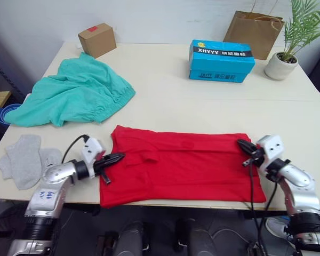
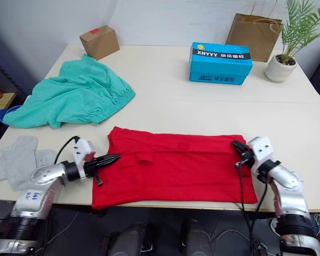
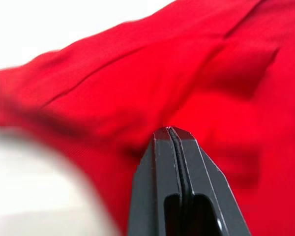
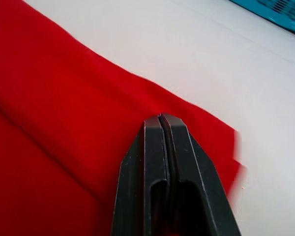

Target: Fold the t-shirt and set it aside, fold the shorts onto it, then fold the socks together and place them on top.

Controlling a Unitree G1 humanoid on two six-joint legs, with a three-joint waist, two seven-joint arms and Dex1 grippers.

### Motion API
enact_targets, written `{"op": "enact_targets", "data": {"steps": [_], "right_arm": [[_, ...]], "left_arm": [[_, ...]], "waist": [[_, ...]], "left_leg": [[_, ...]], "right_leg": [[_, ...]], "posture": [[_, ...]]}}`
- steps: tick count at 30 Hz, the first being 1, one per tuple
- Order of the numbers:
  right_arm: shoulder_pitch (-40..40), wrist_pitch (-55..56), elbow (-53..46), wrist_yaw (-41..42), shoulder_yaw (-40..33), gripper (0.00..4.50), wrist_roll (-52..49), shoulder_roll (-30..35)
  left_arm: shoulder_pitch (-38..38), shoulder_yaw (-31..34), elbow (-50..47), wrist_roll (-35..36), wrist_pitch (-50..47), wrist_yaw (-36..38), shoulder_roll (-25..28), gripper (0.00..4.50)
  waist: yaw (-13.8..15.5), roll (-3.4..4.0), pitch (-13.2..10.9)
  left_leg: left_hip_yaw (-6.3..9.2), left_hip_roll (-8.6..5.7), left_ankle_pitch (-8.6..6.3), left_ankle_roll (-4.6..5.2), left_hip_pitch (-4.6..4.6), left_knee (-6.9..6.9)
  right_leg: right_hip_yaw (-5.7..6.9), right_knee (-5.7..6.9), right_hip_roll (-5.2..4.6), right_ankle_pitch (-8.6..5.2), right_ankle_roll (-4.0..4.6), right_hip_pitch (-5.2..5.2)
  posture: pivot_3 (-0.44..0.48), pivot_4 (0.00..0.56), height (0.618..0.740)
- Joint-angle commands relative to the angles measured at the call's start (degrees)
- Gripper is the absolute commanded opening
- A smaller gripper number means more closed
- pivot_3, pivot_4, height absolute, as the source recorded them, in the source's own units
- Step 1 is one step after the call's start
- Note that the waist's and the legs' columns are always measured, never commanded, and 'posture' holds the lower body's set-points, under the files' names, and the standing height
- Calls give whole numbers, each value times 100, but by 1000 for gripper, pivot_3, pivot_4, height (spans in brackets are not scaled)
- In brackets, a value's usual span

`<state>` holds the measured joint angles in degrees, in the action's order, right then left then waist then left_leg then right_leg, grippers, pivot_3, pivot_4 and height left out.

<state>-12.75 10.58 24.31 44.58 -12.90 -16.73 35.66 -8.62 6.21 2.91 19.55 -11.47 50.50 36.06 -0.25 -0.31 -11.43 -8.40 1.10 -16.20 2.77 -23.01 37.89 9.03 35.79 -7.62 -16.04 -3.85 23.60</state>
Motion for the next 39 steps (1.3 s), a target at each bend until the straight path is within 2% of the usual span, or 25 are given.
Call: {"op": "enact_targets", "data": {"steps": [1,4,7,9,12,15,16,17,18,21,25,28,35,38,39], "right_arm": [[116,-521,-507,718,-445,0,-816,300],[257,-1081,-793,1428,-409,589,-1023,819],[-132,-1517,-535,1900,-294,1496,-965,1368],[-602,-1740,-173,2127,-123,2143,-780,1646],[-1585,-2165,759,2743,506,3240,-314,1970],[-2725,-2228,1875,3128,1237,4307,413,1891],[-3081,-2197,2261,3180,1460,4500,667,1807],[-3329,-2138,2560,3227,1602,4500,840,1744],[-3597,-2009,2925,3204,1763,4500,1058,1639],[-4135,-1718,3705,3064,2084,4500,1550,1386],[-4515,-1610,4233,3302,2324,4500,1962,1224],[-4642,-1621,4337,3831,2486,3896,2163,1188],[-4699,-1477,4355,3939,2402,1631,2257,1012],[-4736,-1324,4378,3821,2380,515,2311,1008],[-4774,-1276,4405,3735,2383,291,2357,1015]], "left_arm": [[196,436,-424,644,42,521,121,17],[464,807,-1007,1281,-458,794,339,591],[728,980,-1467,1462,-547,1103,650,1425],[839,1064,-1616,1568,-463,1317,734,2018],[937,1135,-1899,1885,-638,1501,805,2977],[925,1056,-2101,2063,-691,1498,671,3913],[902,1018,-2150,2109,-697,1468,601,4169],[885,998,-2177,2138,-704,1448,556,4439],[872,969,-2227,2196,-623,1513,464,4488],[854,915,-2365,2253,-637,1472,339,4488],[838,876,-2499,2276,-693,1393,292,4488],[859,881,-2572,2295,-719,1366,306,4500],[877,913,-2524,2245,-681,1278,293,4500],[836,898,-2460,2208,-653,1278,303,4500],[814,895,-2432,2199,-647,1279,308,4500]], "waist": [[-4,6,-3],[-8,13,-8],[-11,14,-8],[-29,24,-11],[-51,28,-11],[-51,27,-11],[-64,29,-12],[-81,29,-12],[-84,29,-12],[-109,29,-12],[-141,29,-12],[-140,29,-12],[-141,28,-11],[-142,28,-11],[-142,28,-11]], "left_leg": [[0,1,-2,1,0,0],[0,3,-4,8,-4,-1],[1,5,4,24,-2,0],[-3,4,-9,6,-1,2],[-4,4,-13,4,0,2],[-2,9,-17,-5,-3,1],[-2,9,-15,-5,-5,1],[-4,8,-5,12,-7,1],[-7,8,0,19,-9,1],[-6,7,3,19,-15,2],[-8,7,6,20,-15,5],[-6,8,7,18,-11,6],[-6,10,7,15,-10,6],[-6,10,7,13,-10,6],[-6,11,7,13,-10,6]], "right_leg": [[0,-1,0,0,0,0],[-1,-5,-1,0,1,2],[1,-8,0,-1,1,0],[-1,-11,-1,0,2,-1],[0,-11,-1,-1,6,2],[7,-11,4,-8,18,4],[8,-12,4,-8,18,6],[8,-12,5,-8,18,6],[7,-10,7,-8,18,8],[10,-11,10,-8,18,9],[10,-10,12,-7,16,6],[9,-6,13,-7,16,5],[9,-4,15,-7,16,5],[9,-4,16,-7,17,5],[9,-4,16,-7,17,5]], "posture": [[0,150,740],[0,150,740],[0,150,740],[0,150,740],[0,150,740],[0,150,740],[0,150,740],[0,150,740],[0,150,740],[0,150,740],[0,150,740],[0,150,740],[0,150,740],[0,150,740],[0,150,740]]}}
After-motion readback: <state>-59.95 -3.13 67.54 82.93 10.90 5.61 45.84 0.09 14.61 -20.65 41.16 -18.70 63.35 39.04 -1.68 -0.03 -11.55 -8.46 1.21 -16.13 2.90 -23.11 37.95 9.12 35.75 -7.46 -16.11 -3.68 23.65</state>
